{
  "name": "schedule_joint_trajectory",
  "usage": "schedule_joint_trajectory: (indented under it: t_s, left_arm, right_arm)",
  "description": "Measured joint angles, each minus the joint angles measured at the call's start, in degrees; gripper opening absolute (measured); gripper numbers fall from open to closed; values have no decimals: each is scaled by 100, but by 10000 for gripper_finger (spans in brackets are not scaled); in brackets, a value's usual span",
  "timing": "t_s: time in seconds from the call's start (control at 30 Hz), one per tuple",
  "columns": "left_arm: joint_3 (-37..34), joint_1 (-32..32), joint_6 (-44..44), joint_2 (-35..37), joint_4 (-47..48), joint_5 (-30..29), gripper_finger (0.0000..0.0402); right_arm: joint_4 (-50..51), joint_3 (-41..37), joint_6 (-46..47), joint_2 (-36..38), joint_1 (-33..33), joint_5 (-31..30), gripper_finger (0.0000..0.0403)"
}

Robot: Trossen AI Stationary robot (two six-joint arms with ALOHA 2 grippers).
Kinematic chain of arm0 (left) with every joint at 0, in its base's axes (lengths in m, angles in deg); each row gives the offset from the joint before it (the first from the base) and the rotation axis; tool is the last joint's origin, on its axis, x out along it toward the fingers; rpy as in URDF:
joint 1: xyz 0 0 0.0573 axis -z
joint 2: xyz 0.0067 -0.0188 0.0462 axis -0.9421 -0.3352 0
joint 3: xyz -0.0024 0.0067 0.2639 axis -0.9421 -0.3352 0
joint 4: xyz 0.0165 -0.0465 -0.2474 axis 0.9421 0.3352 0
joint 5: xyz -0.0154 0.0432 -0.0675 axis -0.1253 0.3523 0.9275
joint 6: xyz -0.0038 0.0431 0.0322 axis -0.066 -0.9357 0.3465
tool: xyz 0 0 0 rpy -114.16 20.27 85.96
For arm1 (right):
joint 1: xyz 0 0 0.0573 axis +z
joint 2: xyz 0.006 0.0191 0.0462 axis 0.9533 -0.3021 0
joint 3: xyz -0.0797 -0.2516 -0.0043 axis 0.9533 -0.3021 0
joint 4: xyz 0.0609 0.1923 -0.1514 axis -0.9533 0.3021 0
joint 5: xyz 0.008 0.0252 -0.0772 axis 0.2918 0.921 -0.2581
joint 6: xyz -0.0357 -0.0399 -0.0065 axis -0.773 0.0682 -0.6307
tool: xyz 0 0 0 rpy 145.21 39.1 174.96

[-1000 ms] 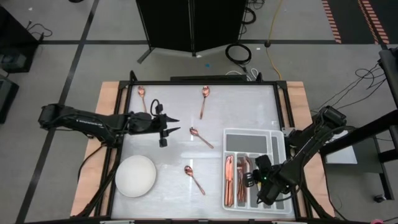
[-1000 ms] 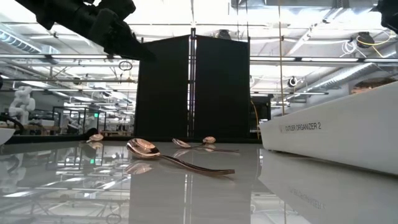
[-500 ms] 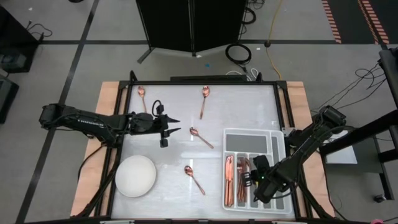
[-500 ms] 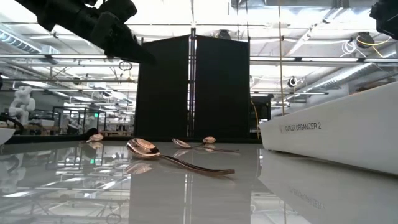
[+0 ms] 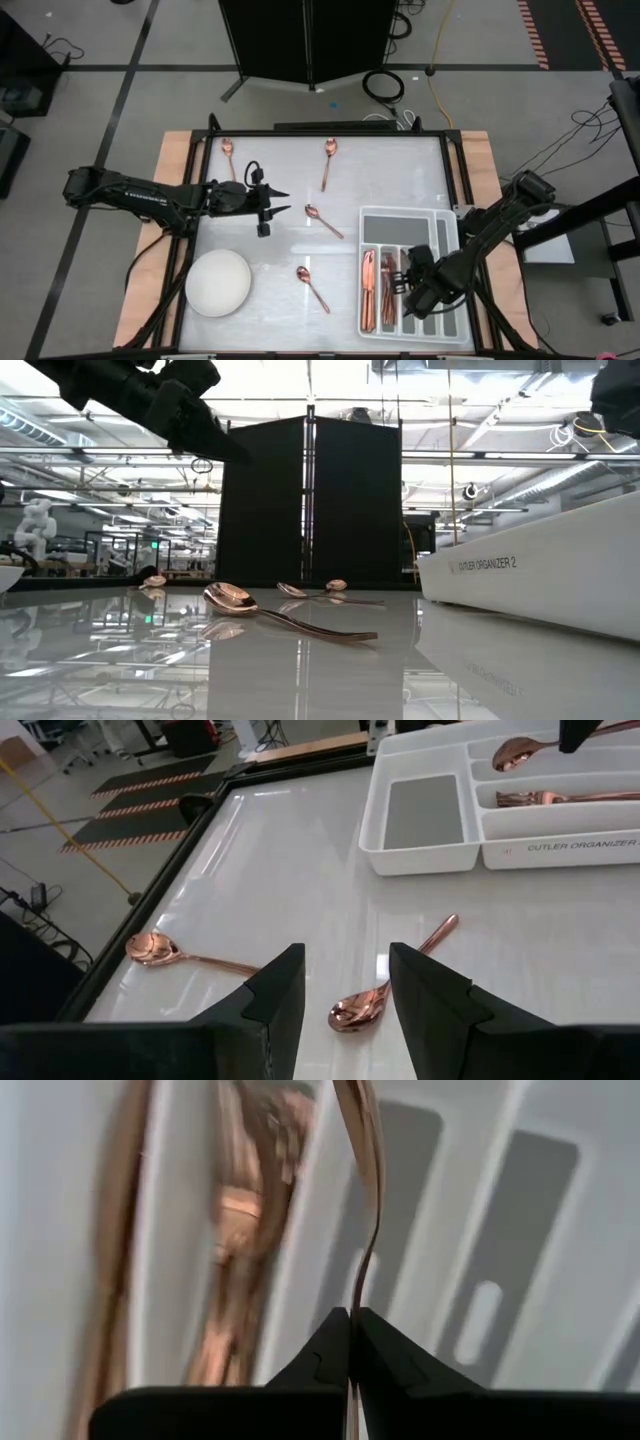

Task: Sort silverware
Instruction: Put the brown spoon in the white silverware organizer

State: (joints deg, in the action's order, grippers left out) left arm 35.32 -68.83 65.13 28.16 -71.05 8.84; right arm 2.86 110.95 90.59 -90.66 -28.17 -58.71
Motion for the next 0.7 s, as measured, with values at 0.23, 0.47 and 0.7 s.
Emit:
schedule_joint_trajectory:
  t_s: [0.23,0.47,0.7]
  left_arm:
    - [0,2,2,2,-2,2,148]
    - [0,2,4,2,-4,0,148]
    - [0,2,7,2,-9,12,148]
  right_arm:
    - [-56,-1,-2,-360,-41,375,0]
    - [-524,-1,65,-538,-69,388,0]
    - [-752,-2,288,-550,-196,405,1]
